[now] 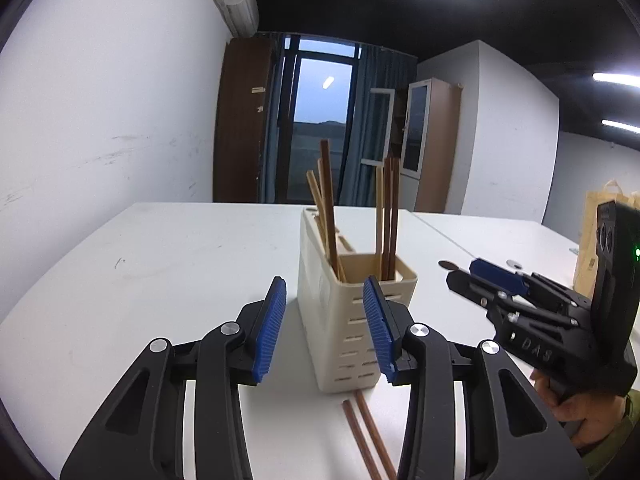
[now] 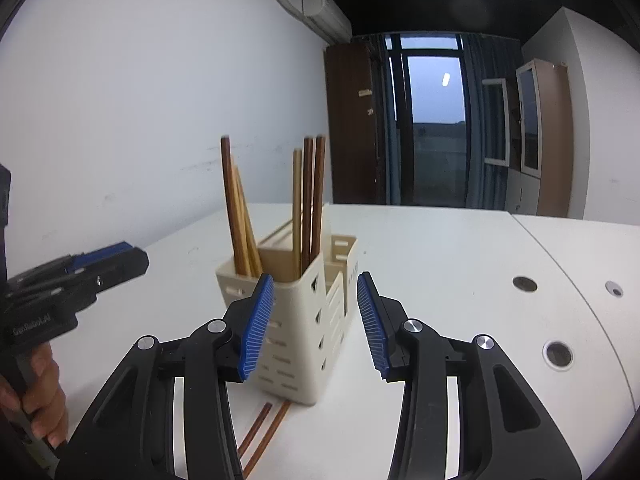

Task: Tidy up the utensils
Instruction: 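Move both open grippers down to the last brown chopsticks beside the holder, then close the right gripper on a brown chopstick while the left gripper grasps the other, then lift both brown chopsticks up over the cream holder with both grippers, then lower both brown chopsticks into the holder slots with both grippers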

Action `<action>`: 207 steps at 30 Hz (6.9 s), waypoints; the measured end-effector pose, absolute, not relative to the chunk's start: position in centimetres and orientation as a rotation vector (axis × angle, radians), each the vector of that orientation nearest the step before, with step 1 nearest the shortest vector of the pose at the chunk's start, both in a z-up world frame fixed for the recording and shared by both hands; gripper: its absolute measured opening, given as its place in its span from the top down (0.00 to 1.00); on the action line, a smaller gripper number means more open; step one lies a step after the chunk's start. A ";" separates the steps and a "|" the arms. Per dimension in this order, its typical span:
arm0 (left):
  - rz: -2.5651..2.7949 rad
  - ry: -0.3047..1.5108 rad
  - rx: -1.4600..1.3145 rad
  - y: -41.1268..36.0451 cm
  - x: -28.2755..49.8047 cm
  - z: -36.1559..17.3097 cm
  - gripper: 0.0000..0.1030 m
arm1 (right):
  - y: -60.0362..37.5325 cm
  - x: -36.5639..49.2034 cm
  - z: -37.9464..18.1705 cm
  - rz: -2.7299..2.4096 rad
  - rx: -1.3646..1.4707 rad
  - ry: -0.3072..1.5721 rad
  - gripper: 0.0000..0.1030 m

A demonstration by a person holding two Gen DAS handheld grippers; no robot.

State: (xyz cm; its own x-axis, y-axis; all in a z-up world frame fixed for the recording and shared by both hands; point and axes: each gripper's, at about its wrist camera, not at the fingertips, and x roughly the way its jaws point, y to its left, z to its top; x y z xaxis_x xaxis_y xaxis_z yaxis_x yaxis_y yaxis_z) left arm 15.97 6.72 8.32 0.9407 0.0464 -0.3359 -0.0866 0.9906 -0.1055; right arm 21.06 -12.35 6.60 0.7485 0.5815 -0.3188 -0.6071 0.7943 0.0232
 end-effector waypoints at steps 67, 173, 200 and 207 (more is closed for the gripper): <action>0.038 0.783 -0.102 4.2 17.4 -1.5 0.58 | -8.7 21.0 -5.0 0.640 -0.287 0.905 0.89; 0.094 0.301 0.028 -0.1 16.2 14.6 0.94 | -11.1 19.0 13.3 0.694 -0.083 0.265 0.93; 0.020 -0.015 -0.125 2.3 18.9 16.4 0.94 | -11.4 21.7 17.0 0.782 0.051 0.081 0.93; -0.040 -0.168 -0.183 2.6 18.9 16.8 0.94 | -11.7 21.6 18.0 0.817 0.092 0.004 0.93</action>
State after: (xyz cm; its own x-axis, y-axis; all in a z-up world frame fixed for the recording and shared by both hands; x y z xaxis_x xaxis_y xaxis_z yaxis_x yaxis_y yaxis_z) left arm 18.94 2.61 16.81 0.9851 -0.0245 0.1703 0.0552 0.9826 -0.1776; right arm 21.56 -11.73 17.98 0.6849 0.7279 0.0317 -0.7276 0.6809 0.0838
